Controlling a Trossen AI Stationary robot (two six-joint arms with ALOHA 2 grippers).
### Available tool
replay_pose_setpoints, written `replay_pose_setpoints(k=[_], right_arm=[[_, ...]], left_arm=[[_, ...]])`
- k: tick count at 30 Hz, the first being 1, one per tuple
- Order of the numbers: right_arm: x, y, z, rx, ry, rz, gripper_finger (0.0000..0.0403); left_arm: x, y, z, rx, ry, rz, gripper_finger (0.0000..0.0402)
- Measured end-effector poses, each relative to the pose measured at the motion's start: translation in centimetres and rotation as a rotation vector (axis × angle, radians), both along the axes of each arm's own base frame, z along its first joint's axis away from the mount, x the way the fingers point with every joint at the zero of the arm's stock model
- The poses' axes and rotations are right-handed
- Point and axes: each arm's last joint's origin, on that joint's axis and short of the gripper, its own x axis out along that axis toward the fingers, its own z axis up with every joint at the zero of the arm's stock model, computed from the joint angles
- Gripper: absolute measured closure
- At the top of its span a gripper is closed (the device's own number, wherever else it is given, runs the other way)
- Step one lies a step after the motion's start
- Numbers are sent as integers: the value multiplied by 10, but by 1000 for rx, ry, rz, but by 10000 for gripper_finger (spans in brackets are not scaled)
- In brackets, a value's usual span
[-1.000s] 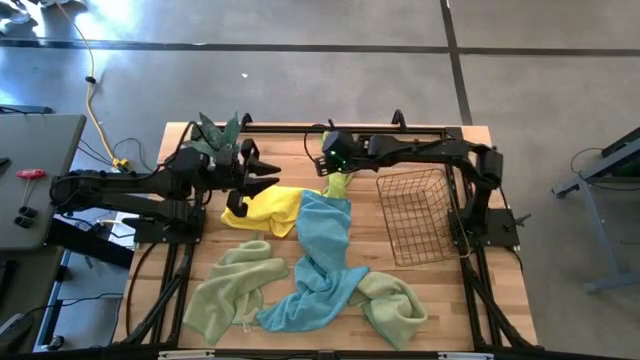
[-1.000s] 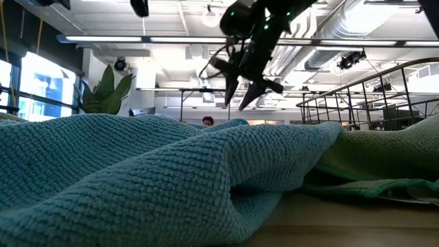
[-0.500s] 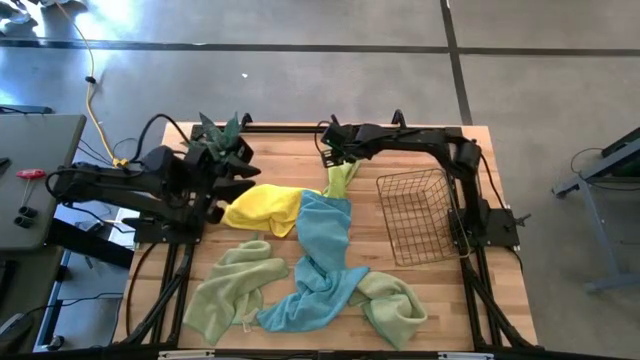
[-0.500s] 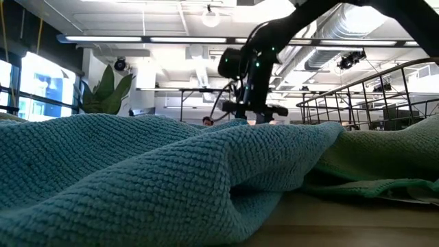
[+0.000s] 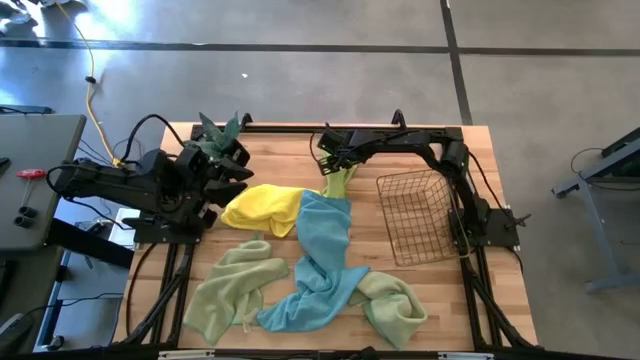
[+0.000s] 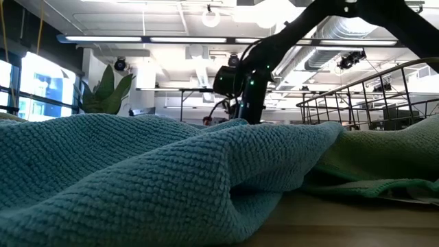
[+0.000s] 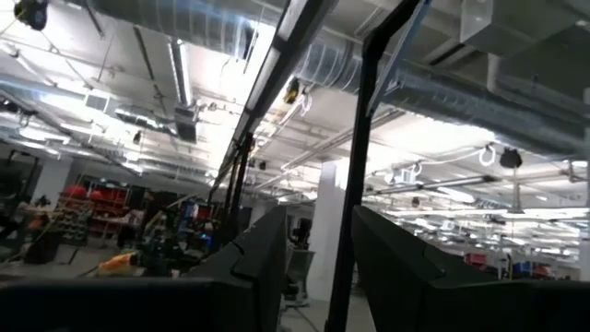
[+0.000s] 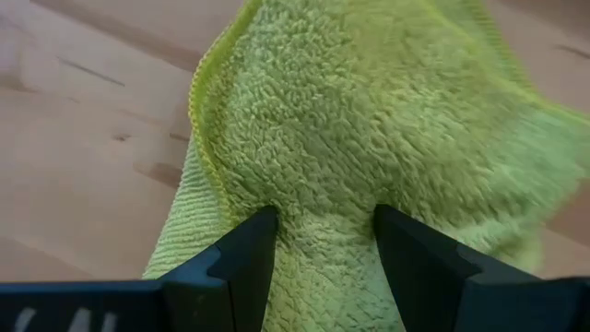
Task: Fold microfiber towels
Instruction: Move the light green microfiber cloth to the middle left of the table
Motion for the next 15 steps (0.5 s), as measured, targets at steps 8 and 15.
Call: replay_pose_setpoints(k=[8,15], right_arm=[[20,-1,-3,-52,-152,122,222],[23,-6,1,-104,-200,116,222]], left_arm=[[-2,0,1,0,-11,0,287],[-2,0,1,14,-13,13,287]])
